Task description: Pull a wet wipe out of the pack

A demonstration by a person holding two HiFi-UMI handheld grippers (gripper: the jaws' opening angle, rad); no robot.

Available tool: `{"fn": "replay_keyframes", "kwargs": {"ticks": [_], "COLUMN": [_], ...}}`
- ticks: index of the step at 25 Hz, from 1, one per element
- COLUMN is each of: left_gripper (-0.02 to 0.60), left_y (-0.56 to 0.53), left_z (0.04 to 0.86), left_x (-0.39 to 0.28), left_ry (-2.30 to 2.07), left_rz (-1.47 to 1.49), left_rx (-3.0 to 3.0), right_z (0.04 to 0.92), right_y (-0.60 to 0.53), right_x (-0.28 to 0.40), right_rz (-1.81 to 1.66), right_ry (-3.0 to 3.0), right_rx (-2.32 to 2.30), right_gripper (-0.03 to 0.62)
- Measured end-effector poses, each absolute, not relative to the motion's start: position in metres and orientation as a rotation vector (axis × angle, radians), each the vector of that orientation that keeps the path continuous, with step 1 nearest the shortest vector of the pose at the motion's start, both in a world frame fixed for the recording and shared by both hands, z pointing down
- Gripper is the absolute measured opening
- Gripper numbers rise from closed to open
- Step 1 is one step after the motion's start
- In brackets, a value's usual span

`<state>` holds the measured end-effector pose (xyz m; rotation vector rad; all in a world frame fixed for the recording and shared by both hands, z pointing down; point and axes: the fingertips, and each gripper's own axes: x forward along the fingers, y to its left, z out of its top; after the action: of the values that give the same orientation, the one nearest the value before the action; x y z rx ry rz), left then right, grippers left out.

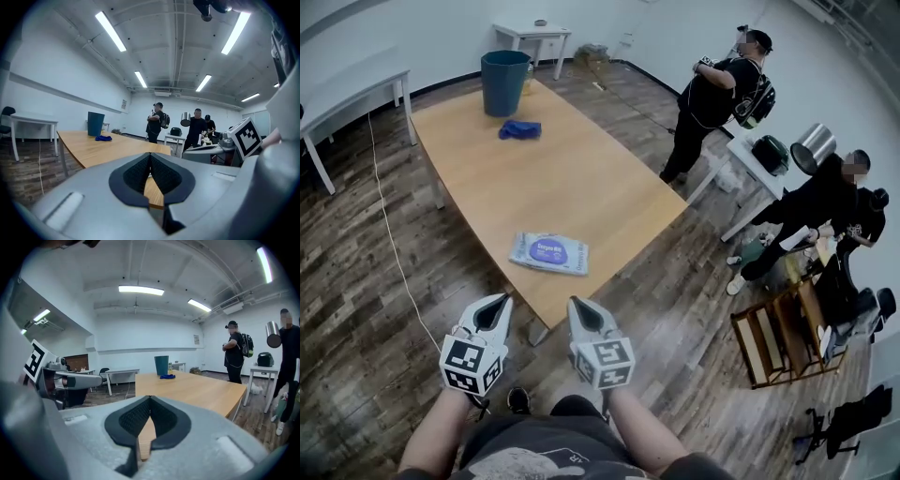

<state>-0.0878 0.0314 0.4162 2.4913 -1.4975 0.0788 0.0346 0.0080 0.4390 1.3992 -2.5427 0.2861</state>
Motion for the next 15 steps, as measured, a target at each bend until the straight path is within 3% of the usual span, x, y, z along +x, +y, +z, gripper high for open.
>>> {"fn": "replay_keyframes", "kwargs": {"ticks": [15], "left_gripper": [0.018], "left_y": [-0.040], "left_z": [0.444], "left_x": [-0.079], "left_ry": [-1.489], "left_rz": [0.159], "left_rx": [2.434], "right_z": [0.468], "right_y": [-0.073], "right_x": [0.046], "right_rz": [0.304], "right_ry": [-2.483], "right_rx": [1.373], "right_gripper": [-0.009]}}
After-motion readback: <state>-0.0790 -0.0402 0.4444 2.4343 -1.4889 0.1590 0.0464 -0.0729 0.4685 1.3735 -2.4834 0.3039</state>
